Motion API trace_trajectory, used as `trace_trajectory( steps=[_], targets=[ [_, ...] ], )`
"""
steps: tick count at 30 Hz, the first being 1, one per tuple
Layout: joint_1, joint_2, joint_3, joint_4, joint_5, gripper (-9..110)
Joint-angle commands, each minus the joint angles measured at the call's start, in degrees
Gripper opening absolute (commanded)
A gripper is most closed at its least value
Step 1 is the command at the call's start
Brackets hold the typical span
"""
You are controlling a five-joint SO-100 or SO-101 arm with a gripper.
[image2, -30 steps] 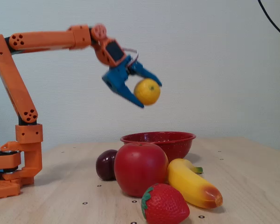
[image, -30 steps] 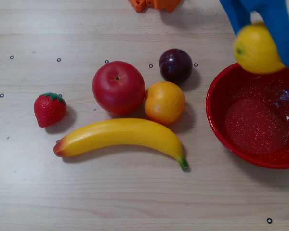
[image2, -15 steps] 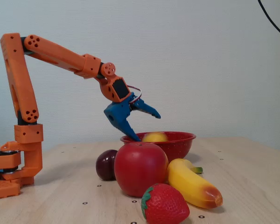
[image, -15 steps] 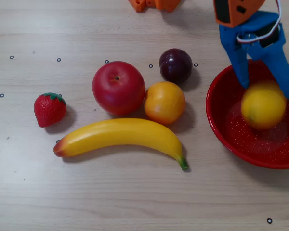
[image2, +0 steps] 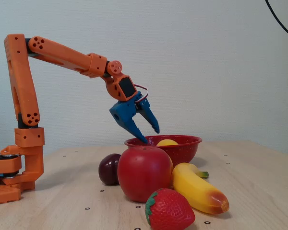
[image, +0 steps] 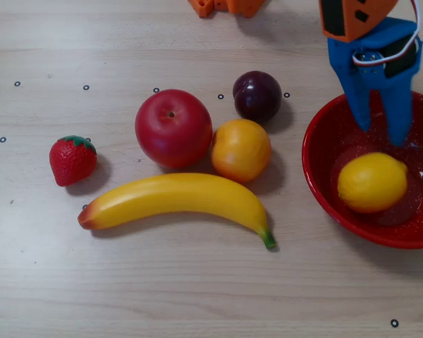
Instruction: Put the lemon in the red bowl.
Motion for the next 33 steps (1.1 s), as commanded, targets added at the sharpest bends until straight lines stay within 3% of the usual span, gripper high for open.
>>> trace_trajectory(
  steps=[1, 5, 14, 23, 33],
  targets=[
    [-4.04, 8.53, -9.05, 1.32, -1.32, 7],
    [-7.56, 11.87, -11.69, 5.36, -1.49, 0],
    [-19.60, 22.24, -11.34, 15.91, -2.11, 0],
    [-30.59, 38.41, 4.92, 15.12, -0.79, 0],
    [-35.51, 62.14, 35.16, 4.83, -1.49, 0]
  ],
)
